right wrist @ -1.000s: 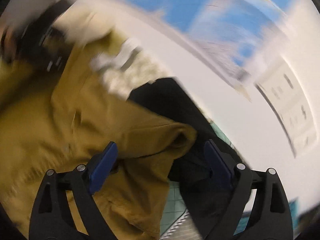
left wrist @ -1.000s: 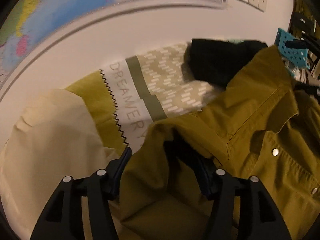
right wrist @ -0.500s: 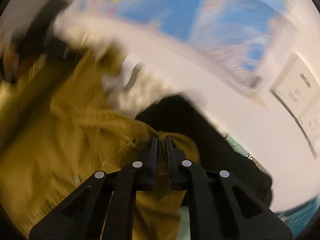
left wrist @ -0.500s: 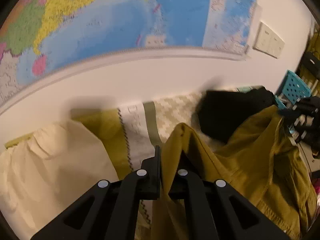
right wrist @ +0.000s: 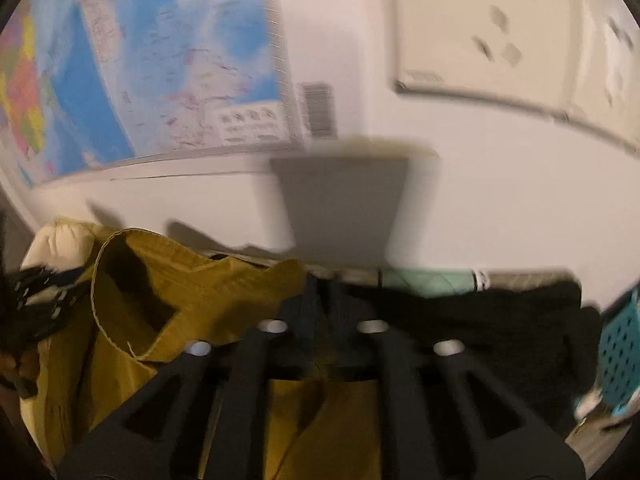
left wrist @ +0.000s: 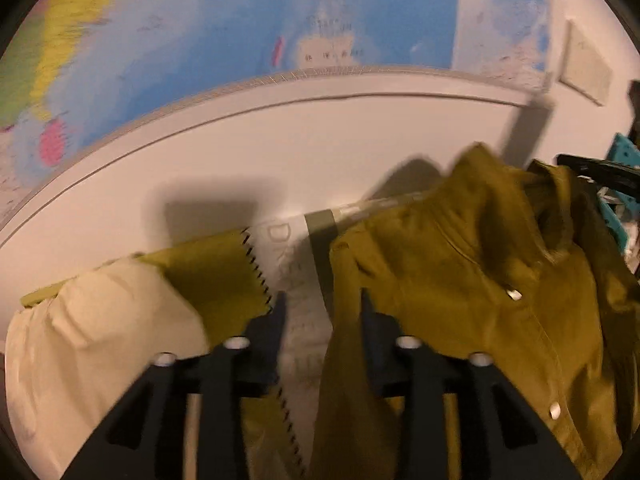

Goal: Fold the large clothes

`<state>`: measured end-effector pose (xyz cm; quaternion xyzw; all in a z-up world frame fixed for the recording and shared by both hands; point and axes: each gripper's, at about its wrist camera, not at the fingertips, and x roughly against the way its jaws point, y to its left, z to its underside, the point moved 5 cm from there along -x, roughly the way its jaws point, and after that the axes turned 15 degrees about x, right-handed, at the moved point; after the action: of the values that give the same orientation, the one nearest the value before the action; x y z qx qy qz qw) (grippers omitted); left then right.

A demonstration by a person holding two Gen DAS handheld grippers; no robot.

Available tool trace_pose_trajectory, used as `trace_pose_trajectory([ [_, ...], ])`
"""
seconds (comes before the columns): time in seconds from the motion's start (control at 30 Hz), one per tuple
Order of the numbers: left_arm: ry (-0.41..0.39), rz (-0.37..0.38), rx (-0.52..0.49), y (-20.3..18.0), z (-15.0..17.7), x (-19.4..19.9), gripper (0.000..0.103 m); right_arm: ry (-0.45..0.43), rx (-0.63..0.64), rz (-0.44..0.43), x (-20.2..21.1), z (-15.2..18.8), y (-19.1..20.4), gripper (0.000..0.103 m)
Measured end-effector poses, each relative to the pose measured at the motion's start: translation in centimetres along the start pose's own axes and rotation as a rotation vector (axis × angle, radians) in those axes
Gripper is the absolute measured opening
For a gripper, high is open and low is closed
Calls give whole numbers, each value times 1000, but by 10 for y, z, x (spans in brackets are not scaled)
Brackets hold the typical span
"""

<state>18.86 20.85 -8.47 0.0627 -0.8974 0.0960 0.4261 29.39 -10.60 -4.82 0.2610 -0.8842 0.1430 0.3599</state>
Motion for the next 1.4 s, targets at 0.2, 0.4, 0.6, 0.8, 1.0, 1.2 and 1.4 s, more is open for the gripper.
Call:
trace_pose_trajectory([
  [0.2, -17, 136, -44, 1, 57, 83, 71, -45, 12, -88, 59, 41, -5, 74],
  [0.4, 131, 229, -133, -28, 144, 94, 79, -17, 106, -154, 111, 121, 26, 86],
  [0.6, 217, 219, -96, -24, 173, 70, 13, 55, 79, -284, 129, 187, 44, 93],
  [0.8, 98, 238, 25, 8, 130, 112, 3, 47, 19, -334, 137, 209, 45, 12],
  [1.0, -115, 70, 167, 101, 58, 188, 3, -119, -58, -131, 195, 163, -26, 10],
  [1.2, -143, -374, 157, 164, 58, 156, 53, 13, -160, 32, 151, 165, -93, 20],
  [1.4, -113, -166, 82, 121, 118, 154, 58, 122, -245, 96, 117, 207, -100, 78],
])
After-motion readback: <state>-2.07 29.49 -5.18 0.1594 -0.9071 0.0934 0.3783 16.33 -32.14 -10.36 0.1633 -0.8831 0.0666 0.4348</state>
